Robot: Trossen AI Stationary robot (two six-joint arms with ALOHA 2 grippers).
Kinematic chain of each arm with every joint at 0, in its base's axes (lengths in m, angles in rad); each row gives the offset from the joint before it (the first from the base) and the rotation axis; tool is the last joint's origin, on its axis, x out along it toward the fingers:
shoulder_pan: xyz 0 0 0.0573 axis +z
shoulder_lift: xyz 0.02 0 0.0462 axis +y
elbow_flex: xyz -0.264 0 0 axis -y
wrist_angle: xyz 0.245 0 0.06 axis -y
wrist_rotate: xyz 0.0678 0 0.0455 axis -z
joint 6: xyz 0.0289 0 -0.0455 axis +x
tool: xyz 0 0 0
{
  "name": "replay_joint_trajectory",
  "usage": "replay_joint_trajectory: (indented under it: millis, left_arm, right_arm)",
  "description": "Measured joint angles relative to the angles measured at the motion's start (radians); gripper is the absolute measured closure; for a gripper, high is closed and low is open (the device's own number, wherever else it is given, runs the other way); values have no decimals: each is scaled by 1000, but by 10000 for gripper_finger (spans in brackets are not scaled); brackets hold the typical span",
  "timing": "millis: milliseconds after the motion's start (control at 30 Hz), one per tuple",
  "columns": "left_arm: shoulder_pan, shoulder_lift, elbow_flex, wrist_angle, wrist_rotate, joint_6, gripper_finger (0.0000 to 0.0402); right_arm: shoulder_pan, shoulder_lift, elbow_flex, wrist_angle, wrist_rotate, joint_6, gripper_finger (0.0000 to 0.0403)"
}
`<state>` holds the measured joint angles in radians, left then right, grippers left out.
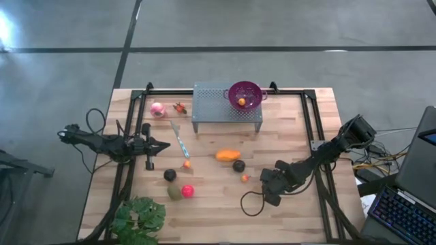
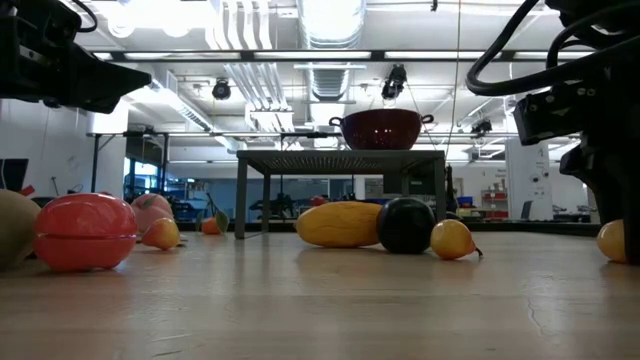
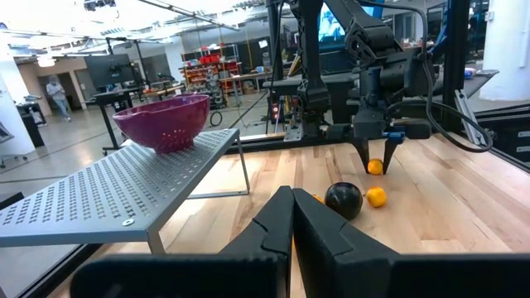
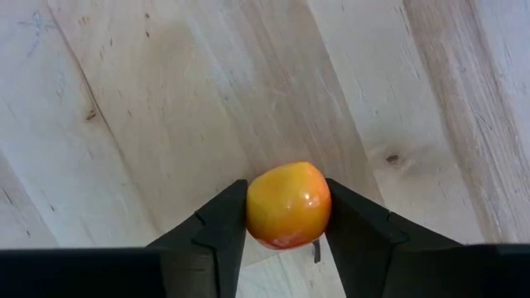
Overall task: Pick & Place Fruit
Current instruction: Put the pear into the purple bowl on the shelf
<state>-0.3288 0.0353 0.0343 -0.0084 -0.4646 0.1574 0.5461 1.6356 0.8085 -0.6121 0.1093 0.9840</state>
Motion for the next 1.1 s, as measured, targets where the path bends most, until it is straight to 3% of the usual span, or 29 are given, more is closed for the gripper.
replay_joint_trajectory:
  millis: [267, 567, 867, 1100]
  left_arm:
    - [0, 0, 0, 0, 0, 0, 390]
    - [0, 0, 0, 0, 0, 0, 390]
    - [0, 0, 0, 0, 0, 0, 390]
    - [0, 0, 0, 0, 0, 0, 390]
  right_arm:
    - [0, 0, -1, 0, 0, 0, 278]
    - [0, 0, -1, 1, 5, -1, 256]
    - [-12, -17, 16, -7, 19, -45, 282]
    - [-53, -36, 64, -10, 32, -132, 261]
